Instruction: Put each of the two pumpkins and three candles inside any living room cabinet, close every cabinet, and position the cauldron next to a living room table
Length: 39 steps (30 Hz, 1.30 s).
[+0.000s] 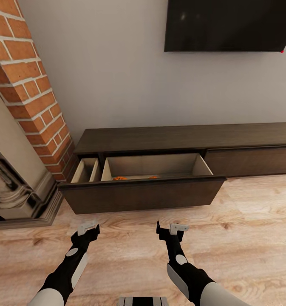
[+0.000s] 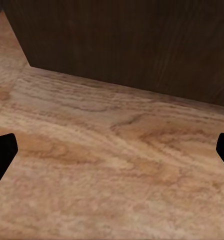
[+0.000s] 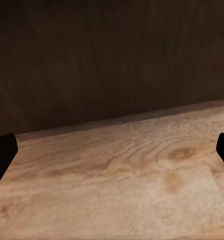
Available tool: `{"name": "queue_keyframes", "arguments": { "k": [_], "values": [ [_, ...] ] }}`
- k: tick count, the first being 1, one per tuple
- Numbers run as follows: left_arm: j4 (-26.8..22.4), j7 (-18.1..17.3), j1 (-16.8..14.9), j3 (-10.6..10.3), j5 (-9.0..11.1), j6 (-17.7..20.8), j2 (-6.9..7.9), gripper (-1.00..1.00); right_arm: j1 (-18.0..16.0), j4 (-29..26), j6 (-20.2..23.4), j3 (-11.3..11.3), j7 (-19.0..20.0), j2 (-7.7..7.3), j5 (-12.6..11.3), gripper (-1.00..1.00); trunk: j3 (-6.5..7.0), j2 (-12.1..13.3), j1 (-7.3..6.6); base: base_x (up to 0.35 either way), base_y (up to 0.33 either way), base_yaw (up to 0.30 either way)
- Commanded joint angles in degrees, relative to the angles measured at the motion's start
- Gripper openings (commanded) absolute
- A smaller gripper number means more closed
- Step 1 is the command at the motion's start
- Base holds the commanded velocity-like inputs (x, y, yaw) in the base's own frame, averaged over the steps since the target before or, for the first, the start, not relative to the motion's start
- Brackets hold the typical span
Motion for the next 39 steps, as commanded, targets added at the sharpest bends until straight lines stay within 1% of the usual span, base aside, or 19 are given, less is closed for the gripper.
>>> {"name": "queue_keyframes", "arguments": {
  "k": [1, 4, 8, 11, 17, 30, 39],
  "values": [
    [0.02, 0.00, -0.02, 0.00, 0.64, -0.28, -0.03, 1.00, -0.06, 0.02, -0.32, 0.49, -0.37, -0.04, -0.46, 1.00, -0.04, -0.02, -0.01, 0.000, 0.000, 0.000],
    [0.02, -0.04, 0.00, -0.05, 0.68, -0.59, -0.03, 1.00, -0.06, 0.02, -0.39, 0.45, -0.37, -0.04, -0.45, 1.00, -0.04, -0.02, -0.01, 0.000, 0.000, 0.000],
    [0.02, -0.16, 0.09, -0.08, 0.66, -3.47, -0.03, 1.00, -0.07, 0.02, -0.42, 0.43, -0.35, -0.04, -0.45, 1.00, -0.04, -0.02, -0.01, 0.102, 0.000, 0.000],
    [0.04, -0.12, 0.10, -0.11, 0.63, -3.98, -0.03, 1.00, -0.07, 0.02, -0.42, 0.42, -0.35, -0.04, -0.45, 1.00, -0.04, -0.02, -0.01, 0.242, 0.000, 0.000],
    [0.19, -0.10, 0.09, -0.09, 0.62, -4.17, -0.03, 1.00, -0.06, 0.02, -0.42, 0.42, -0.31, -0.04, -0.45, 1.00, -0.04, -0.02, -0.01, 0.139, 0.000, 0.000],
    [0.20, -0.09, 0.09, -0.11, 0.62, -4.20, -0.03, 1.00, -0.07, 0.02, -0.42, 0.49, -0.28, -0.04, -0.43, 1.00, -0.04, -0.02, -0.01, 0.297, 0.000, 0.000],
    [0.20, -0.11, 0.10, -0.12, 0.62, -4.25, -0.03, 1.00, -0.06, 0.02, -0.42, 0.45, -0.28, -0.04, -0.43, 1.00, -0.04, -0.02, -0.01, 0.142, 0.000, 0.000]
  ]
}}
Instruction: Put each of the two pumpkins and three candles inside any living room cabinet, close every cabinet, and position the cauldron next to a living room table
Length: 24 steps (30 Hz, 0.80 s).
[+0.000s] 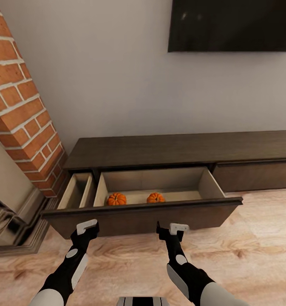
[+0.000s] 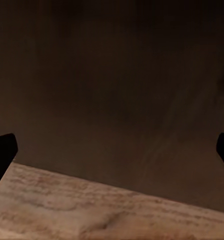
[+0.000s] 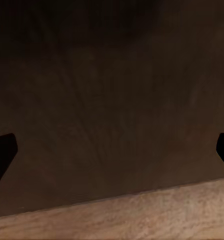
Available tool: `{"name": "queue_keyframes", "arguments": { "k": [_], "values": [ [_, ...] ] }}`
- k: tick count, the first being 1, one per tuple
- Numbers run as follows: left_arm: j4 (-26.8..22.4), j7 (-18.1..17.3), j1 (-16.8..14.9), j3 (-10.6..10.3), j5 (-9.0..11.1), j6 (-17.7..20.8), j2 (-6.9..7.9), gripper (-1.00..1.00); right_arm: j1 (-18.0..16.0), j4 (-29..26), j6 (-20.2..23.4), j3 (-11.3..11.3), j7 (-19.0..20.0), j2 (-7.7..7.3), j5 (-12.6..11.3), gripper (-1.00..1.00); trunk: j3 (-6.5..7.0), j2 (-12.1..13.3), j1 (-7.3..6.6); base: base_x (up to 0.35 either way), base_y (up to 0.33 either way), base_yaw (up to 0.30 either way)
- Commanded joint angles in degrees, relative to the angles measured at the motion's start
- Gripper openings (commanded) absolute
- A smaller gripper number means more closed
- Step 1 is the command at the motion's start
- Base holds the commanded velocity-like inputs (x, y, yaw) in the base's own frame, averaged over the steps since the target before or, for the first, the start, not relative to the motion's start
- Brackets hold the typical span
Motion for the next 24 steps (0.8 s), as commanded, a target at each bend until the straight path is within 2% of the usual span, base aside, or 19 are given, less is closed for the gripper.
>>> {"name": "queue_keyframes", "arguments": {
  "k": [1, 24],
  "values": [
    [0.02, -0.03, -0.02, 0.05, 0.58, -0.21, -0.03, 1.00, -0.08, 0.02, -0.27, 0.52, -0.37, -0.04, -0.46, 1.00, -0.04, -0.02, 0.01, 0.222, 0.000, 0.000],
    [0.02, -0.09, -0.05, 0.07, 0.58, -0.21, -0.03, 1.00, -0.09, 0.02, -0.26, 0.46, -0.36, -0.04, -0.47, 1.00, -0.04, -0.02, 0.01, 0.225, 0.000, 0.000]
  ]
}}
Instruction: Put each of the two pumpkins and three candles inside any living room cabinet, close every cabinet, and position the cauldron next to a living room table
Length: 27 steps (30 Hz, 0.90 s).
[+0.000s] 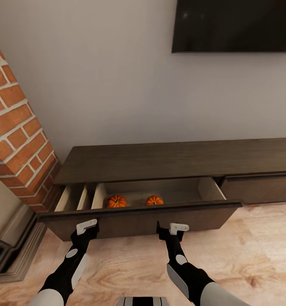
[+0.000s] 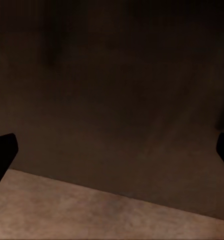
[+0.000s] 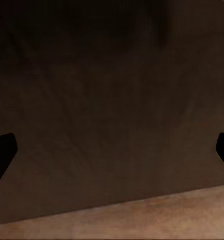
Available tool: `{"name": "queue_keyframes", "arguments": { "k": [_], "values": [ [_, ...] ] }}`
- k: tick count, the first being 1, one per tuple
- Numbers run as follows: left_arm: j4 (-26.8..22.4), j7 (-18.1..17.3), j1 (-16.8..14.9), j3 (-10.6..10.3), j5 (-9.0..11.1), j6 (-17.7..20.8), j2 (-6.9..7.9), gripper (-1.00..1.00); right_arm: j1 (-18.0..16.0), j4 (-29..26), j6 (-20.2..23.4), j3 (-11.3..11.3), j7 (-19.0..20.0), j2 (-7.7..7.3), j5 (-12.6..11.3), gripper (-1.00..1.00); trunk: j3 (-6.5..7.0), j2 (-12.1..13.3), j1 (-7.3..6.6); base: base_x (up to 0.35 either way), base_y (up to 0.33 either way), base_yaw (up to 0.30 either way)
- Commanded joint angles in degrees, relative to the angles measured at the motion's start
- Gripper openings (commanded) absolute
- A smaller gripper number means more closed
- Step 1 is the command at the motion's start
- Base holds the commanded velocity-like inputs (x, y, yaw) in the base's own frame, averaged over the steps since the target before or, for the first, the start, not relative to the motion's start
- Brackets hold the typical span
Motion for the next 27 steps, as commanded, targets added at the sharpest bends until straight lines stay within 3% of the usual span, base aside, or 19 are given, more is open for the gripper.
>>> {"name": "queue_keyframes", "arguments": {
  "k": [1, 27],
  "values": [
    [0.00, -0.15, -0.02, -0.01, 0.53, -0.21, -0.04, 1.00, -0.06, 0.02, -0.28, 0.49, -0.37, -0.04, -0.44, 1.00, -0.04, -0.01, 0.01, 0.219, 0.000, 0.000],
    [0.00, -0.16, -0.02, 0.01, 0.53, -0.19, -0.04, 1.00, -0.06, 0.02, -0.20, 0.49, -0.37, -0.04, -0.46, 1.00, -0.04, -0.01, 0.01, 0.212, 0.000, 0.000]
  ]
}}
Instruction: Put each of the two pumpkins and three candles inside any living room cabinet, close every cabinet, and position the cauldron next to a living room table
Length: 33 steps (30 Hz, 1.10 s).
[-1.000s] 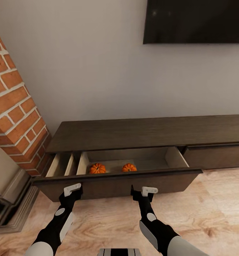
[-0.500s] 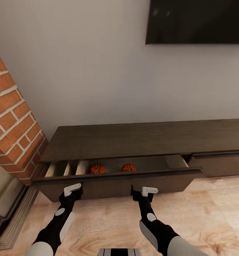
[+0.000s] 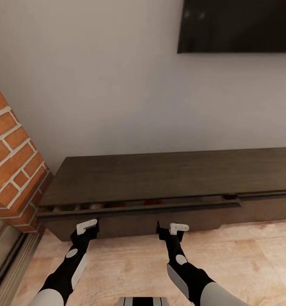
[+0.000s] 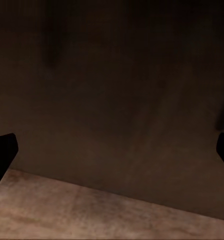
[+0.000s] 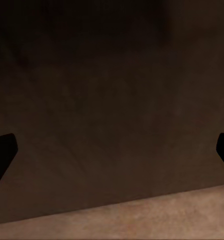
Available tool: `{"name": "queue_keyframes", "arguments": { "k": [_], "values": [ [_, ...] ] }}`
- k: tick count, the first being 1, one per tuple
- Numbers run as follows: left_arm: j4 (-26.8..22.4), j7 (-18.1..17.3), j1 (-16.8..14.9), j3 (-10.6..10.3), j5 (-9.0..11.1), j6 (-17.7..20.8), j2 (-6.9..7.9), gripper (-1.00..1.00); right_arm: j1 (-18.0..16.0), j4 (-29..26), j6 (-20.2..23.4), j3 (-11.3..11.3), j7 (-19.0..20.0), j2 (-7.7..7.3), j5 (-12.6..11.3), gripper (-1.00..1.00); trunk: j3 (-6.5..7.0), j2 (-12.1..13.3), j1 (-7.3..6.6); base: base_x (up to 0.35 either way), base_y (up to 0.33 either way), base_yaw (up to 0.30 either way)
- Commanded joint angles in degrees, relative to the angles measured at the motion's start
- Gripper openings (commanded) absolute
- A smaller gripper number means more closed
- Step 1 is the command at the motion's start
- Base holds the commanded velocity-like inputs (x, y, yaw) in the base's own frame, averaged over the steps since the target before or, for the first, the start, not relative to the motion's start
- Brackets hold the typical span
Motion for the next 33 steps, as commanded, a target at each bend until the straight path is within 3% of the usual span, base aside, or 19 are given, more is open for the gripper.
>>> {"name": "queue_keyframes", "arguments": {
  "k": [1, 24, 33],
  "values": [
    [0.01, -0.11, -0.06, 0.03, 0.56, -0.20, -0.03, 1.00, -0.08, 0.02, -0.28, 0.49, -0.37, -0.04, -0.46, 1.00, -0.04, -0.01, 0.01, 0.153, 0.000, 0.000],
    [0.01, -0.11, -0.02, 0.04, 0.56, -0.23, 0.05, 1.00, -0.06, 0.02, -0.28, 0.49, -0.37, -0.04, -0.46, 1.00, -0.04, -0.01, 0.01, 0.067, 0.000, 0.000],
    [0.01, -0.23, -0.04, 0.03, 0.56, -0.23, -0.03, 1.00, -0.05, 0.02, -0.28, 0.49, -0.37, -0.04, -0.46, 1.00, -0.04, -0.01, 0.01, -0.199, 0.000, 0.000]
  ]
}}
